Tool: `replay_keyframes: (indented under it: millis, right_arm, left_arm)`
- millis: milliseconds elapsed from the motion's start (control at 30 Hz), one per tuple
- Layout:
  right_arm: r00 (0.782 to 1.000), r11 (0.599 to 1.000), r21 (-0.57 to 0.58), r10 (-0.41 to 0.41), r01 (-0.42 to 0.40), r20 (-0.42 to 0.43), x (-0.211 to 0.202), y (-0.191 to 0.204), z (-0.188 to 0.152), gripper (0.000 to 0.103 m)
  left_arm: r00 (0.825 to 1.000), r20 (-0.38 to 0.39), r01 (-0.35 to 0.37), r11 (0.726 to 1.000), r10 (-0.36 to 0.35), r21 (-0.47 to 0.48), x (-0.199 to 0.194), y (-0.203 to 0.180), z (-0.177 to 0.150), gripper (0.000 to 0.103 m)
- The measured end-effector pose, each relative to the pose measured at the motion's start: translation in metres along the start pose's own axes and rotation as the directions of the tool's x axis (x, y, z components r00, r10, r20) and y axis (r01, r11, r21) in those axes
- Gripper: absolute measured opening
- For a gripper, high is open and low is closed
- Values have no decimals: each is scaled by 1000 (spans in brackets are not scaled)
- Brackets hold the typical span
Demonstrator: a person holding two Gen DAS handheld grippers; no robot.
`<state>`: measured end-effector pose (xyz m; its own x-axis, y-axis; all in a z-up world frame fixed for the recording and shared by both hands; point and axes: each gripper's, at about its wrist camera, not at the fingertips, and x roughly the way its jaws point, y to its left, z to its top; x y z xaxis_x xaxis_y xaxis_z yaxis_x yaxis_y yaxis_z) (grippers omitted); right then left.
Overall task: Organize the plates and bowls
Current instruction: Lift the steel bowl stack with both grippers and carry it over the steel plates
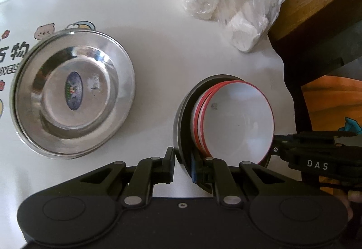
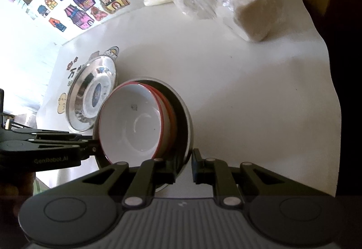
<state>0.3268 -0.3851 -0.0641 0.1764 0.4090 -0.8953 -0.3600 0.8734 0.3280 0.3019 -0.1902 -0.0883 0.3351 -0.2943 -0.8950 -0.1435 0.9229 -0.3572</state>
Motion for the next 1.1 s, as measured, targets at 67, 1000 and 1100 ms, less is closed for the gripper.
replay_keyframes:
  millis: [67, 1000, 1100]
  right_arm:
    - [1000, 1000, -6, 8, -8, 3, -1, 6, 4, 15]
    - [999, 999, -45, 28, -26, 33, 19, 82, 50, 15]
    - [999, 998, -48, 29, -27, 27, 24, 90, 54, 15]
  left_arm:
    - [1000, 6, -4, 1000, 4, -3, -6, 4, 1, 14]
    - [998, 66, -7, 999, 10, -38, -50, 77, 31, 13]
    - [998, 66, -9, 999, 12, -45, -52, 86, 32, 13]
